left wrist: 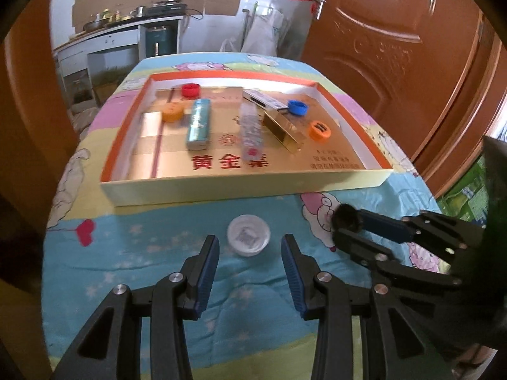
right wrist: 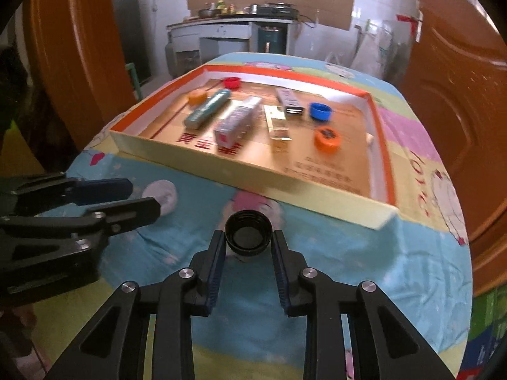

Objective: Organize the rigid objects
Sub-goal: 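Grasp the black cap with the right tool while the left tool grasps the white cap, then carry the black cap with the right tool while the left tool carries the white cap into the lid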

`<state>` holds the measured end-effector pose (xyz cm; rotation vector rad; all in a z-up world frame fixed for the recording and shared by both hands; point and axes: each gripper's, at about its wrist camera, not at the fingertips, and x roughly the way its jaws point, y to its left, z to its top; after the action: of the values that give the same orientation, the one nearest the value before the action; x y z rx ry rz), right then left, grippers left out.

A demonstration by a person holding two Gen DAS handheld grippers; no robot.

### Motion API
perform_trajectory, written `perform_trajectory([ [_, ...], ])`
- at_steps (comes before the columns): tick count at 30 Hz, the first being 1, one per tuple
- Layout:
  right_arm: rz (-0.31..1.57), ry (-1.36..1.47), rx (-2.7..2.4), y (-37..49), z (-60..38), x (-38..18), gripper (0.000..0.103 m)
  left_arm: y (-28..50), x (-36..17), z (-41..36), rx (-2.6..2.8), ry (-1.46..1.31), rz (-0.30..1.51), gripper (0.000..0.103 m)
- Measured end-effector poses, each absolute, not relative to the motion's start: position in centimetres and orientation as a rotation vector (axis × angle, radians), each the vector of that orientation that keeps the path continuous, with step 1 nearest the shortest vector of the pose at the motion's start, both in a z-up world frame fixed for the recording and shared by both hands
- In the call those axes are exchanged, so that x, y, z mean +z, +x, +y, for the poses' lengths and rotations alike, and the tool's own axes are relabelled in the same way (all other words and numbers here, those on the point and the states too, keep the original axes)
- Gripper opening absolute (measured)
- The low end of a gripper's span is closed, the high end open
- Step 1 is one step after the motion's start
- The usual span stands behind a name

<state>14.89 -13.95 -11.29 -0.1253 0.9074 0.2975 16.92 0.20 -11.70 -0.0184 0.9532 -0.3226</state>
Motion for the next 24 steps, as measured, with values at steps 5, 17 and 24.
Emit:
perform_trajectory([
  [5,0.906,-0.084,0.287,14.5,-15.7,-11.0,0.030,17.9,-12.6,-1.1,-0.300,0.023,0.976,0.041],
  [17,0.900,-0.054,0.296,14.2,-16.0,-10.8,0.030,17.6,-12.0,0.1,-0.262,-0.018,0.954,0.031],
  [24,0.856,-0.053,0.305,14.0,-15.8,-8.9,0.030,16.9,-9.6,0.6,-0.263,-0.045,0.912,0.031],
])
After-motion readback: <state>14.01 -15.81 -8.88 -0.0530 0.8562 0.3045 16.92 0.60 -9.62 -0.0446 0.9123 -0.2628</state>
